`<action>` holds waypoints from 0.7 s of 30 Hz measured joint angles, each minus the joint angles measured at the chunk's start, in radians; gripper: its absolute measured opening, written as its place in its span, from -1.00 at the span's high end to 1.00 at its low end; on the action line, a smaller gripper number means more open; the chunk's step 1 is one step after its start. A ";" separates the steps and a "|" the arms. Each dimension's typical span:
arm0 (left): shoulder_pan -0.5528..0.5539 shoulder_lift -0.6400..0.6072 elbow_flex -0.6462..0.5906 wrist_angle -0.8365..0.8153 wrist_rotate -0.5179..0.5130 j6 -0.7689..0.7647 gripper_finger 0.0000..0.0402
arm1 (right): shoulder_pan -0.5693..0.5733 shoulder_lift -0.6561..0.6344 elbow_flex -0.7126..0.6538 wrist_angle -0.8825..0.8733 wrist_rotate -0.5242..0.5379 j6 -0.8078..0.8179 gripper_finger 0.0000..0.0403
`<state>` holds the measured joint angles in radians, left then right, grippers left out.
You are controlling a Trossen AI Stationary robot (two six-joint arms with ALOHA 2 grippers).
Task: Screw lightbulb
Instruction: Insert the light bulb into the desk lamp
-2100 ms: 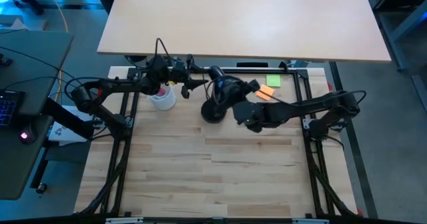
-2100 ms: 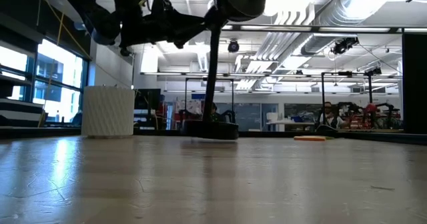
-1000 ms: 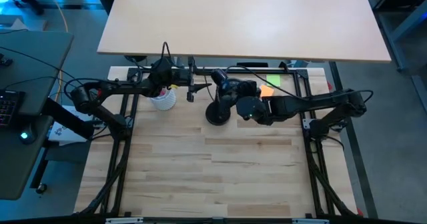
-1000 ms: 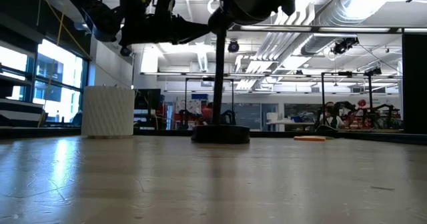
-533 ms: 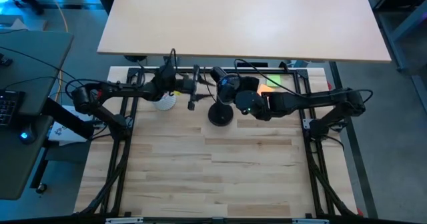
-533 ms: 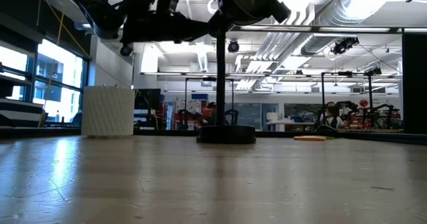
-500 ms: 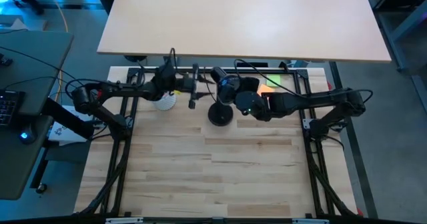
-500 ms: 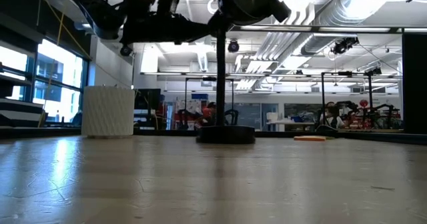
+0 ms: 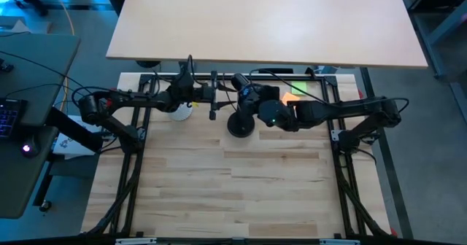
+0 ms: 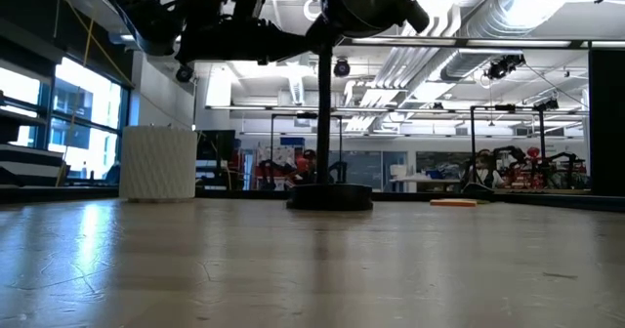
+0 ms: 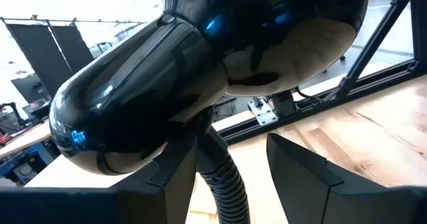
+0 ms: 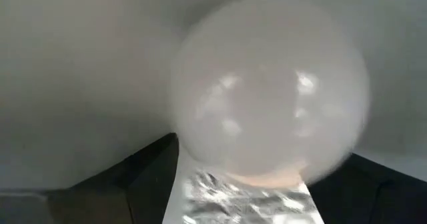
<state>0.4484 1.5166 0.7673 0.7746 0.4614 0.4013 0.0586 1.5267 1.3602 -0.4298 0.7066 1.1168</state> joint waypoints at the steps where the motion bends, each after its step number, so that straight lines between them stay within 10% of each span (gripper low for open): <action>1: 0.000 0.000 0.000 -0.002 0.000 -0.004 0.12 | 0.000 -0.005 0.000 -0.009 -0.010 0.000 -0.46; 21: 0.003 0.000 -0.001 0.000 -0.029 -0.028 0.12 | 0.047 -0.105 0.000 -0.302 -0.019 -0.591 -0.46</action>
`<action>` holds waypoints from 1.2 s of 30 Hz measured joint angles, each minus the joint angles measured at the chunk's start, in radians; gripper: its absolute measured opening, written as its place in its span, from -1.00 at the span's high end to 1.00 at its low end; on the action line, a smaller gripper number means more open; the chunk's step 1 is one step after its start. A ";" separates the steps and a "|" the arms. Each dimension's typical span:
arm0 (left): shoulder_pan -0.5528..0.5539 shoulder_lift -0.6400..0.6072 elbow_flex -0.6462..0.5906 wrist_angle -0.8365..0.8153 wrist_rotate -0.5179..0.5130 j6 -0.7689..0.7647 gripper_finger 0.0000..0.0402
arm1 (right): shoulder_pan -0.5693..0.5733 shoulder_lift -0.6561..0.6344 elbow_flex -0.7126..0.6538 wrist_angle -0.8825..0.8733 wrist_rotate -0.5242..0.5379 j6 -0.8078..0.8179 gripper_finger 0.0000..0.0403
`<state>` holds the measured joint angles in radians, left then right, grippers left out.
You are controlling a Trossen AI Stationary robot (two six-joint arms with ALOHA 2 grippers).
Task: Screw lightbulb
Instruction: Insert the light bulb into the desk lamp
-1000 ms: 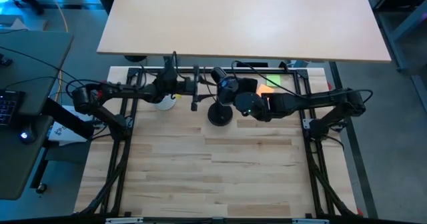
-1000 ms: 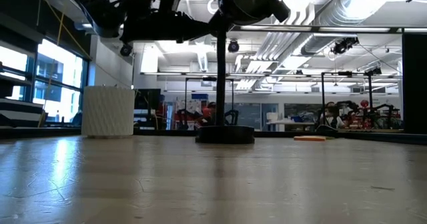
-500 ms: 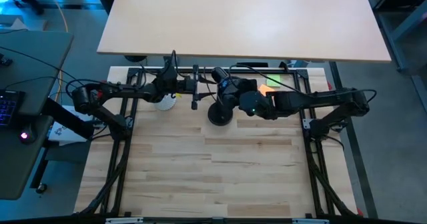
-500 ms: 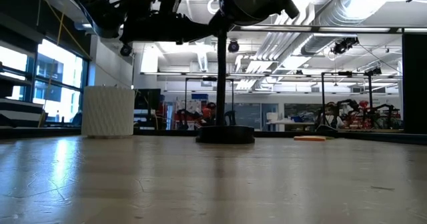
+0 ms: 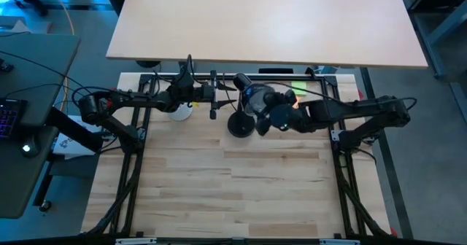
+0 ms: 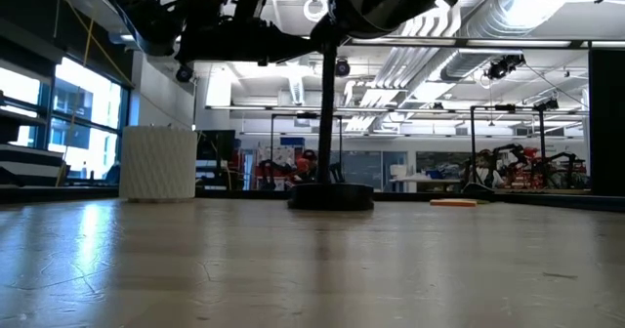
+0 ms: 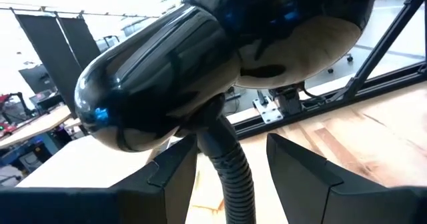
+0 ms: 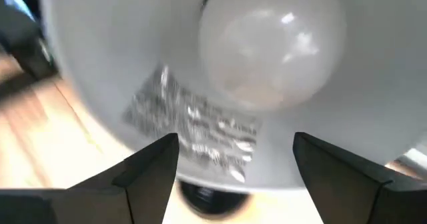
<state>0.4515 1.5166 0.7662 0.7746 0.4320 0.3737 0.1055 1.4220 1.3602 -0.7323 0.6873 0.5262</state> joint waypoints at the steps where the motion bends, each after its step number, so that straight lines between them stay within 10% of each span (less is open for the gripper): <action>1: 0.000 0.000 0.000 0.000 0.000 -0.004 0.12 | 0.009 0.000 0.000 -0.011 0.019 -0.041 -0.46; 16: 0.000 0.001 0.000 0.011 -0.024 -0.050 0.12 | 0.133 0.000 0.000 -0.004 0.204 -0.469 -0.46; 36: 0.061 0.000 0.000 0.017 -0.025 -0.120 0.12 | 0.146 0.013 0.000 0.215 0.294 -1.605 -0.46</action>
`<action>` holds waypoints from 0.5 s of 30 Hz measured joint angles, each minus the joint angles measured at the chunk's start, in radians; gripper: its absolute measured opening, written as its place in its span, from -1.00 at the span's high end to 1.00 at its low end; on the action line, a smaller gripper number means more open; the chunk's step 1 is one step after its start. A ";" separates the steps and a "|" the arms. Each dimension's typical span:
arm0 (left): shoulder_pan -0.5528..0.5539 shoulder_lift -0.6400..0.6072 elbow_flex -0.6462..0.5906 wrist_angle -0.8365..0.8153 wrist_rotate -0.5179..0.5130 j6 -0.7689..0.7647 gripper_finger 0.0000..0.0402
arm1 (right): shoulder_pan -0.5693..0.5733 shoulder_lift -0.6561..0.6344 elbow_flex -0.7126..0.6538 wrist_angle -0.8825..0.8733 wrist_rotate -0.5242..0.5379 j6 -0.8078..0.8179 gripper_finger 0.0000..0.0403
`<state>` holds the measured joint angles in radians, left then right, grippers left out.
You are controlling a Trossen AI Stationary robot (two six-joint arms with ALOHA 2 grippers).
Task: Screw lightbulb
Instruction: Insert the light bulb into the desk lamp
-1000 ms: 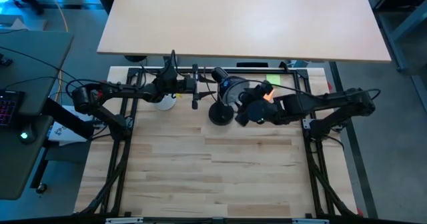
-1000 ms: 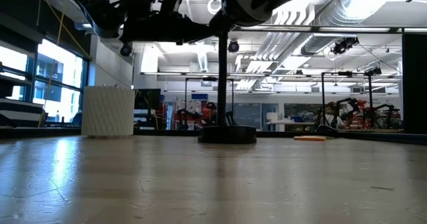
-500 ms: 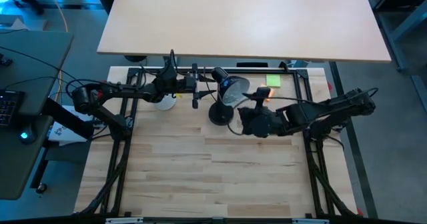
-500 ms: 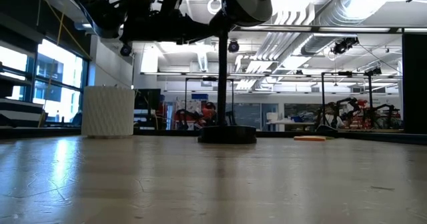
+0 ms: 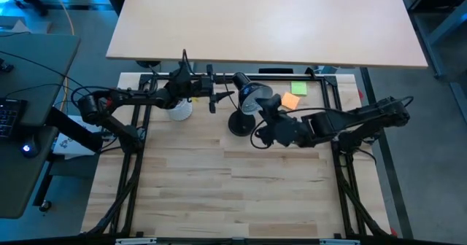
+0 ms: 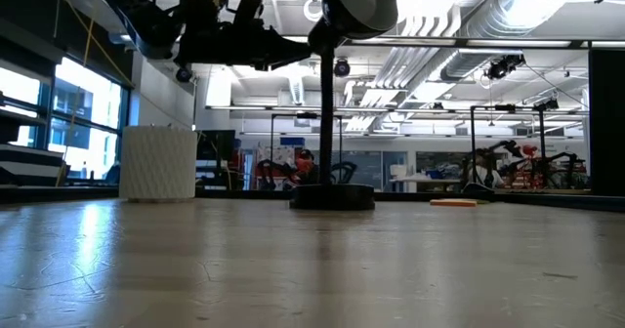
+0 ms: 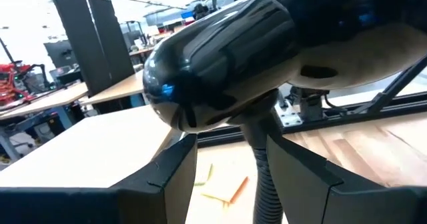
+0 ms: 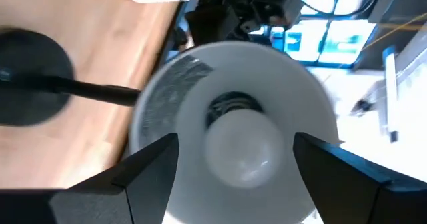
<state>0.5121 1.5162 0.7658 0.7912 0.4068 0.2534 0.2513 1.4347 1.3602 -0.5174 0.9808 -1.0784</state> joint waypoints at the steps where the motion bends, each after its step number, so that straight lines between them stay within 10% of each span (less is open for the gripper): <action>1: 0.000 0.000 0.000 0.001 0.000 0.001 0.12 | -0.010 0.003 0.000 0.018 -0.006 -0.028 -0.46; 15: 0.020 -0.016 0.000 0.032 0.003 0.019 0.12 | -0.075 0.020 0.000 0.025 -0.047 -0.047 -0.35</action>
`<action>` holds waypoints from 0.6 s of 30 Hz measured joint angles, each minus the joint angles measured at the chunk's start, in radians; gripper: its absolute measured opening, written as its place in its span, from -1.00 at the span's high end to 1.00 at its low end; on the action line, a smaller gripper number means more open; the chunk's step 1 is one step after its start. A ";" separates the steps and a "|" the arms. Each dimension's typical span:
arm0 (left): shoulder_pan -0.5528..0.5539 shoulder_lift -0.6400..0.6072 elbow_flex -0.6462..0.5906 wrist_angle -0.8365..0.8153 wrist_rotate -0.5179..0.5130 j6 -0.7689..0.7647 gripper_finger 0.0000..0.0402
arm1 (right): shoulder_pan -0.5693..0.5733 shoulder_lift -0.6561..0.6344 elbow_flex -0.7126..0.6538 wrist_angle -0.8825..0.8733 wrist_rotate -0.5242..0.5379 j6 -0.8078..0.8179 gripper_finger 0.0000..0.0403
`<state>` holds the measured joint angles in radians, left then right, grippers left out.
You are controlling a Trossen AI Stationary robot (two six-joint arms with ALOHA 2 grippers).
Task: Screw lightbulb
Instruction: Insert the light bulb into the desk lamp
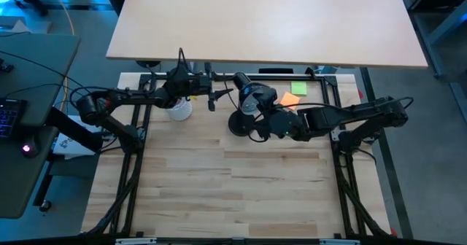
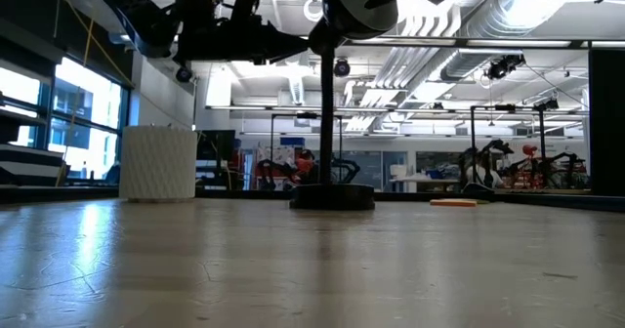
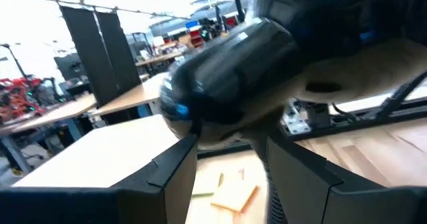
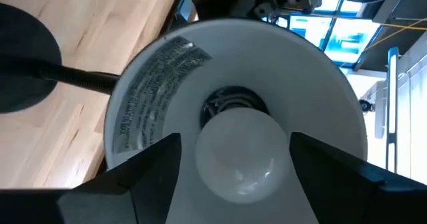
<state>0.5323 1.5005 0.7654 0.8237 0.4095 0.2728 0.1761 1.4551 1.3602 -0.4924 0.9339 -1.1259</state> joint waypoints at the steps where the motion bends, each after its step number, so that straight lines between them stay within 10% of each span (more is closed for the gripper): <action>1: 0.006 -0.002 0.000 0.002 0.003 0.000 0.12 | -0.002 0.000 0.000 0.002 0.000 0.000 -0.33; 18: 0.002 -0.006 0.001 0.081 0.037 0.044 0.12 | -0.046 0.002 0.000 0.064 -0.003 -0.001 -0.28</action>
<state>0.5339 1.4940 0.7666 0.9046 0.4461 0.3172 0.1303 1.4567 1.3602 -0.4286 0.9310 -1.1267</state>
